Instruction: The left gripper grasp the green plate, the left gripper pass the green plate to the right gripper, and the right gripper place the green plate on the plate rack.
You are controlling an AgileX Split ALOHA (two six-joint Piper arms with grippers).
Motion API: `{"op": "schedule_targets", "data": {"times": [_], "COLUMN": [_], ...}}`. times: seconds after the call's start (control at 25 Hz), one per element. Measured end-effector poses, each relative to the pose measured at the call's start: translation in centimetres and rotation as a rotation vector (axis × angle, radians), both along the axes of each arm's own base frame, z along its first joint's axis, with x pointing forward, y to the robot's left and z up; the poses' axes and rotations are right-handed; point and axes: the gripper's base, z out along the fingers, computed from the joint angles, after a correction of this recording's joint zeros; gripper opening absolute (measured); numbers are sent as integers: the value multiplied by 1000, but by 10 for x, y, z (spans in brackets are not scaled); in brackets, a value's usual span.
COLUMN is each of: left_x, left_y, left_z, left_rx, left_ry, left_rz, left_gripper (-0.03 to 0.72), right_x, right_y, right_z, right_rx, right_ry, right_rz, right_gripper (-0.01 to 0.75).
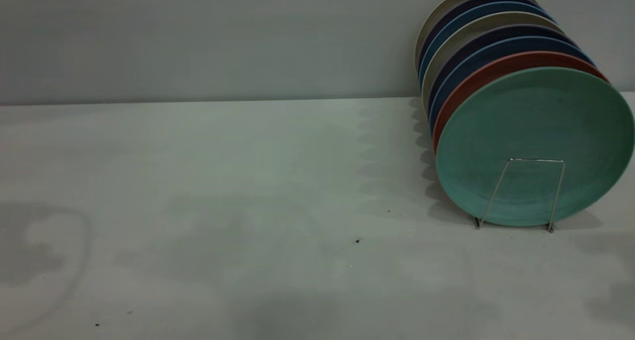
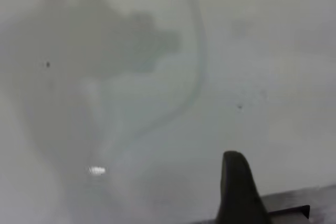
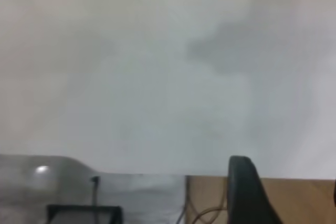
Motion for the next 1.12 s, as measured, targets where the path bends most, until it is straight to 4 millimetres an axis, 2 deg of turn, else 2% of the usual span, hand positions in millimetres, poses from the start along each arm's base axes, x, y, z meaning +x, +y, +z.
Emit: {"op": "schedule_targets", "data": {"times": [0.12, 0.24, 0.48, 0.6, 0.68, 0.84, 0.96, 1.12], "left_x": [-32, -71, -156, -195, -219, -261, -277, -296], "left_y": [-7, -17, -37, -46, -51, -61, -65, -68], "left_z": [16, 34, 55, 60, 59, 54, 41, 21], "left_rx": [2, 12, 43, 61, 71, 89, 84, 108], "left_ry": [-17, -63, -211, -310, -372, -498, -530, -571], "left_rz": [6, 7, 22, 44, 56, 80, 110, 98], "left_gripper": [463, 460, 460, 460, 460, 460, 460, 460], "right_x": [-26, -65, -146, -176, -191, -208, -219, -235], "right_y": [0, 1, 9, 15, 18, 19, 20, 20], "right_z": [14, 26, 35, 37, 36, 33, 27, 4], "right_rx": [-17, -27, 11, 54, 70, 75, 68, 51], "right_ry": [-53, -124, -295, -394, -444, -499, -530, -542], "right_rz": [6, 33, 78, 115, 125, 138, 155, 181], "right_gripper": [414, 413, 413, 413, 413, 413, 413, 412]}}
